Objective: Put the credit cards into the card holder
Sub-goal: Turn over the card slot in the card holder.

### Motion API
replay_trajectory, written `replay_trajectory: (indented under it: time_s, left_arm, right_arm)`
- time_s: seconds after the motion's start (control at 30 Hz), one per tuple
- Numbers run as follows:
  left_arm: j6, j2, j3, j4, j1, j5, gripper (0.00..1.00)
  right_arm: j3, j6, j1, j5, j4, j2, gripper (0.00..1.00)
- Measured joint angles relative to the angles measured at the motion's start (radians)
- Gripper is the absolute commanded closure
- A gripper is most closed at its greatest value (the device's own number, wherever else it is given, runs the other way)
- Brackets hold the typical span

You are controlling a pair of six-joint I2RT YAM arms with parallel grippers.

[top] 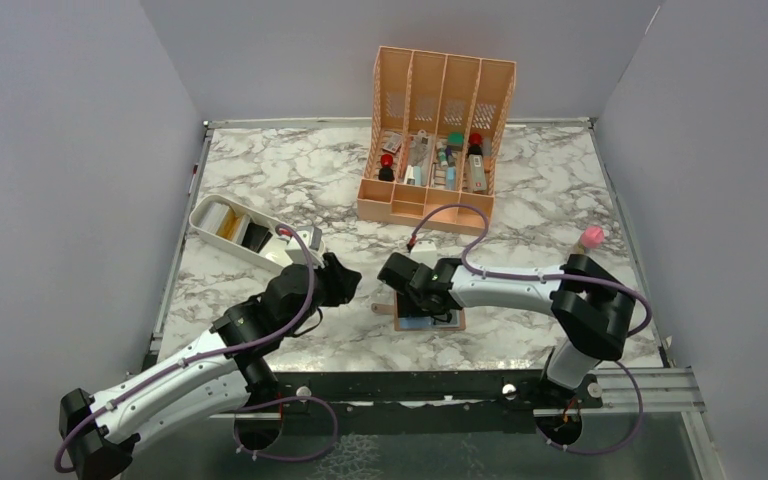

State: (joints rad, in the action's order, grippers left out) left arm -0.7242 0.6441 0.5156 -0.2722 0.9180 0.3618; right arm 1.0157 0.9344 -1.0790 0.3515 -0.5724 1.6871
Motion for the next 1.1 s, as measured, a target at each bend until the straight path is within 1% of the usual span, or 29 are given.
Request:
replay_trajectory:
  time_s: [0.2, 0.47, 0.67, 0.77, 0.87, 0.93, 1.1]
  left_arm:
    - [0.0, -0.003, 0.0, -0.005, 0.0, 0.006, 0.58]
    - [0.0, -0.023, 0.0, -0.008, 0.0, 0.007, 0.58]
    - [0.0, -0.027, 0.0, -0.01, 0.0, 0.009, 0.58]
    - [0.0, -0.031, 0.0, -0.012, 0.0, 0.01, 0.58]
    - [-0.002, -0.034, 0.0, -0.014, 0.0, 0.011, 0.59]
    - [-0.009, -0.034, 0.0, -0.014, 0.0, 0.01, 0.61]
    - [-0.034, -0.013, -0.011, -0.004, 0.0, 0.007, 0.66]
  right_arm:
    - [0.003, 0.0, -0.001, -0.001, 0.0, -0.015, 0.43]
    - [0.014, 0.0, -0.008, -0.001, 0.002, -0.001, 0.43]
    - [0.026, 0.009, -0.009, 0.0, 0.003, 0.037, 0.46]
    - [0.027, 0.012, -0.012, 0.003, 0.004, 0.04, 0.51]
    - [0.029, 0.018, -0.015, 0.008, 0.008, 0.041, 0.64]
    - [0.029, 0.018, -0.015, 0.014, 0.011, 0.041, 0.7]
    - [0.008, 0.019, -0.017, 0.022, 0.034, 0.03, 0.78]
